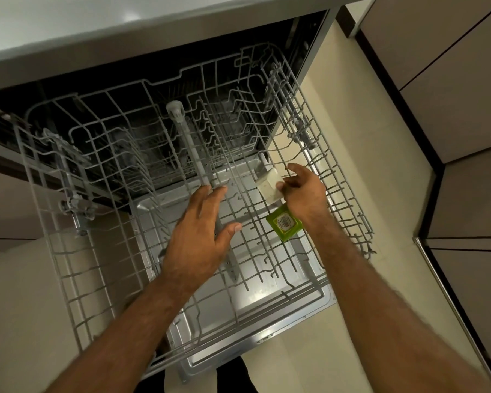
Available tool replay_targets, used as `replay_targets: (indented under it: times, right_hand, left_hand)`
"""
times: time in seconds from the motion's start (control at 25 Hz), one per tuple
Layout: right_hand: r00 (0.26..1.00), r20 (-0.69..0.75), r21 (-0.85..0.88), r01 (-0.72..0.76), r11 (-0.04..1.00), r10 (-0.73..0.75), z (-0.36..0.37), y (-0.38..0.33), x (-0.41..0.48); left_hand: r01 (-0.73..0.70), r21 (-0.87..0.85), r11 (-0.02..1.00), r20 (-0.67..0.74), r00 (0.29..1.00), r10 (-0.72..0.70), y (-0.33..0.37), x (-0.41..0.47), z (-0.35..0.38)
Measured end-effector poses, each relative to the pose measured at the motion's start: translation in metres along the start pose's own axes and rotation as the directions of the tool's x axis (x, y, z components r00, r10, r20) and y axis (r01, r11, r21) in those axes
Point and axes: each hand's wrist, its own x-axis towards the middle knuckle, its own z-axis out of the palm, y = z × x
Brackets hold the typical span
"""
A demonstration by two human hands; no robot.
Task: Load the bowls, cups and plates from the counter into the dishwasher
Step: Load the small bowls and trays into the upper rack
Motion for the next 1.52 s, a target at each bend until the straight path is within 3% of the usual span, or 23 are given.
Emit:
replay_targets:
  times: [0.2, 0.36, 0.48, 0.64, 0.92, 1.16, 1.52]
  right_hand:
    - [0.994, -0.107, -0.042, 0.014, 0.999, -0.019, 0.011, 0.008, -0.004]
    - [0.988, -0.057, -0.412, 0.106, 0.905, -0.142, 0.012, 0.006, -0.010]
    - [0.980, 0.010, -0.551, 0.173, 0.816, -0.201, 0.010, 0.005, -0.011]
    - [0.972, 0.039, -0.528, 0.218, 0.821, -0.233, 0.009, 0.007, -0.016]
    - [0.914, 0.052, -0.563, 0.360, 0.744, -0.403, 0.018, -0.002, -0.046]
    - [0.786, 0.180, -0.523, 0.585, 0.620, -0.591, 0.025, -0.078, -0.112]
    - [0.543, 0.289, -0.419, 0.812, 0.406, -0.788, 0.034, -0.224, -0.218]
  left_hand:
    - [0.014, 0.017, 1.000, 0.023, 1.000, -0.014, 0.003, 0.002, -0.002]
    - [0.018, 0.027, 0.999, 0.029, 0.999, -0.019, 0.005, 0.002, -0.004]
    - [0.010, 0.033, 0.999, 0.019, 1.000, -0.010, 0.004, 0.003, -0.003]
    - [0.007, 0.055, 0.998, -0.004, 1.000, -0.006, 0.003, 0.000, -0.003]
    - [-0.012, 0.345, 0.939, -0.024, 0.999, 0.021, 0.002, -0.002, -0.022]
    - [0.033, 0.339, 0.940, -0.205, 0.978, 0.040, 0.022, -0.018, -0.088]
    - [0.098, 0.285, 0.954, -0.507, 0.860, 0.063, 0.054, -0.073, -0.257]
